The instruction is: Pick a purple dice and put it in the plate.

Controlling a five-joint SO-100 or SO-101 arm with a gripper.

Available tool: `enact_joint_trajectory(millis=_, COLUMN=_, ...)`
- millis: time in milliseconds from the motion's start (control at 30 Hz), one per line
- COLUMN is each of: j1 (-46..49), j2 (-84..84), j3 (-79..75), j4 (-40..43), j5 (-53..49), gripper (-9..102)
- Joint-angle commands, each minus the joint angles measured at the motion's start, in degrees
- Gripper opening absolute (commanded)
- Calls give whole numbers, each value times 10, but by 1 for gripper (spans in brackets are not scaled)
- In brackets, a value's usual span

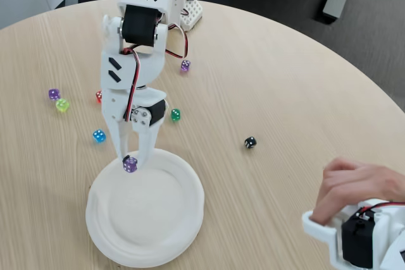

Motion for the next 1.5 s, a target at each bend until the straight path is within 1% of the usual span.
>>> enact_joint_trajectory(millis=0, j1=4, j2=15, j3=-17, j4=-6, j5=-9, gripper=15)
enact_joint_trajectory(millis=100, j1=4, j2=15, j3=-14, j4=-5, j5=1, gripper=13)
enact_joint_trajectory(millis=133, j1=4, j2=16, j3=-13, j4=-4, j5=6, gripper=9)
enact_joint_trajectory(millis=167, j1=2, j2=16, j3=-13, j4=-4, j5=22, gripper=0)
enact_joint_trajectory(millis=233, j1=-3, j2=22, j3=-11, j4=-3, j5=61, gripper=0)
enact_joint_trajectory(millis=333, j1=-4, j2=88, j3=13, j4=11, j5=105, gripper=0)
enact_joint_trajectory(millis=400, j1=-4, j2=153, j3=50, j4=48, j5=101, gripper=0)
enact_joint_trajectory(millis=567, j1=-8, j2=310, j3=142, j4=178, j5=127, gripper=0)
enact_joint_trajectory(millis=667, j1=-16, j2=391, j3=197, j4=221, j5=98, gripper=0)
enact_joint_trajectory(millis=733, j1=-24, j2=450, j3=236, j4=236, j5=61, gripper=0)
enact_joint_trajectory(millis=900, j1=-47, j2=599, j3=360, j4=248, j5=-65, gripper=0)
enact_joint_trajectory(millis=1067, j1=-49, j2=709, j3=484, j4=247, j5=-143, gripper=0)
enact_joint_trajectory(millis=1167, j1=-49, j2=748, j3=539, j4=247, j5=-163, gripper=0)
enact_joint_trajectory(millis=1333, j1=-49, j2=787, j3=602, j4=240, j5=-149, gripper=0)
enact_joint_trajectory(millis=1467, j1=-49, j2=809, j3=643, j4=239, j5=-176, gripper=0)
